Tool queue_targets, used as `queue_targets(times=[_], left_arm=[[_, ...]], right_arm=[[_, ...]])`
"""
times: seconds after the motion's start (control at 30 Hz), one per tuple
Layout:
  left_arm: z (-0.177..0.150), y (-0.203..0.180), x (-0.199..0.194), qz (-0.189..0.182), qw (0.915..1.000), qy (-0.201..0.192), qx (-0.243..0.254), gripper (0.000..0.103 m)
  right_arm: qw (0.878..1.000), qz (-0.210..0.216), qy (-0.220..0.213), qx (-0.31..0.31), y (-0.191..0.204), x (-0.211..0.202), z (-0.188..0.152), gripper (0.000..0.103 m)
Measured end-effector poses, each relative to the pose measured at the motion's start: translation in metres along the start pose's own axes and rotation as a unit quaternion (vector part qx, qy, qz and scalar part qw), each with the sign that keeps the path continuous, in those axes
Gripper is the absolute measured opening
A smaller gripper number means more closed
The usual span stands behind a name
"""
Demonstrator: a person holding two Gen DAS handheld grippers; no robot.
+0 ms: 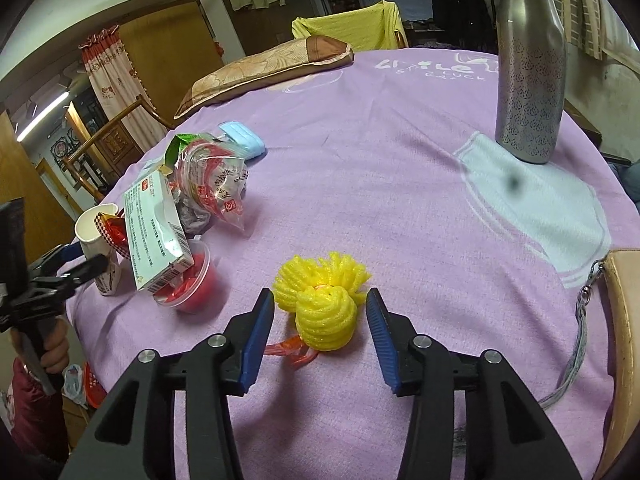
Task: Collect trash
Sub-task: 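Lift the white cup with left tool while right grasps yellow yarn ball, then carry cup in left tool while right carries yarn ball, release both into wastebasket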
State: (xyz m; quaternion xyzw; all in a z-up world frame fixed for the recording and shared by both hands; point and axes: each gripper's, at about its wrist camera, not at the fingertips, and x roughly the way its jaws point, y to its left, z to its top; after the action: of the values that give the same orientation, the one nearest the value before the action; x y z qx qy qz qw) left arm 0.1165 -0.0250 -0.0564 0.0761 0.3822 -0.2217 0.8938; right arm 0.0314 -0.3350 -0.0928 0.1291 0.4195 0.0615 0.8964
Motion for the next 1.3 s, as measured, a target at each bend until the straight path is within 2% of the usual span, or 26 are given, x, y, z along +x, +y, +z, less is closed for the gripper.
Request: queue_targets(times=[0.1,0.13,0.17,0.2,0.4,0.5,0.7,0.97,1.1,1.2,1.3], left_arm=[[0.005,0.008,0.019,-0.011,0.9993,0.028,-0.020,0.096],[0.005,0.012,0.024,-0.018,0.9987,0.034,-0.034,0.092],[0.006,0.014,0.025,-0.026,0.9982,0.032,-0.043,0.079],[0.006,0.014,0.024,-0.032,0.9980,0.031,-0.045,0.077],[0.006,0.018,-0.015,-0.013,0.9981,-0.017,-0.058,0.077],[0.008,0.026,-0.046,-0.002,0.9969,-0.045,-0.064,0.077],[-0.001,0.045,-0.087,0.027,0.9934,-0.074,-0.083,0.077],[-0.056,0.097,-0.130,0.092,0.9818,-0.077,-0.148,0.077],[-0.099,0.130,-0.149,0.126,0.9710,-0.067,-0.192,0.077],[-0.139,0.163,-0.159,0.150,0.9587,-0.048,-0.237,0.077],[-0.180,0.192,-0.160,0.156,0.9470,-0.029,-0.279,0.078]], right_arm=[[1.000,-0.001,0.003,-0.001,0.000,0.001,0.001,0.048],[1.000,0.000,0.002,0.000,0.000,0.001,0.001,0.048],[1.000,0.002,0.001,0.000,0.000,0.001,0.001,0.045],[1.000,0.004,-0.001,0.000,0.000,0.000,0.001,0.031],[0.999,0.006,-0.034,-0.007,0.002,-0.010,0.001,0.028],[0.999,0.026,-0.046,-0.001,0.003,-0.019,0.003,0.028],[0.995,0.049,-0.080,-0.013,0.018,-0.045,0.006,0.028],[0.990,0.092,-0.097,-0.038,0.048,-0.065,0.014,0.028],[0.987,0.119,-0.089,-0.063,0.077,-0.066,0.016,0.028],[0.983,0.138,-0.081,-0.084,0.104,-0.061,0.020,0.028],[0.980,0.159,-0.062,-0.104,0.135,-0.051,0.022,0.028]])
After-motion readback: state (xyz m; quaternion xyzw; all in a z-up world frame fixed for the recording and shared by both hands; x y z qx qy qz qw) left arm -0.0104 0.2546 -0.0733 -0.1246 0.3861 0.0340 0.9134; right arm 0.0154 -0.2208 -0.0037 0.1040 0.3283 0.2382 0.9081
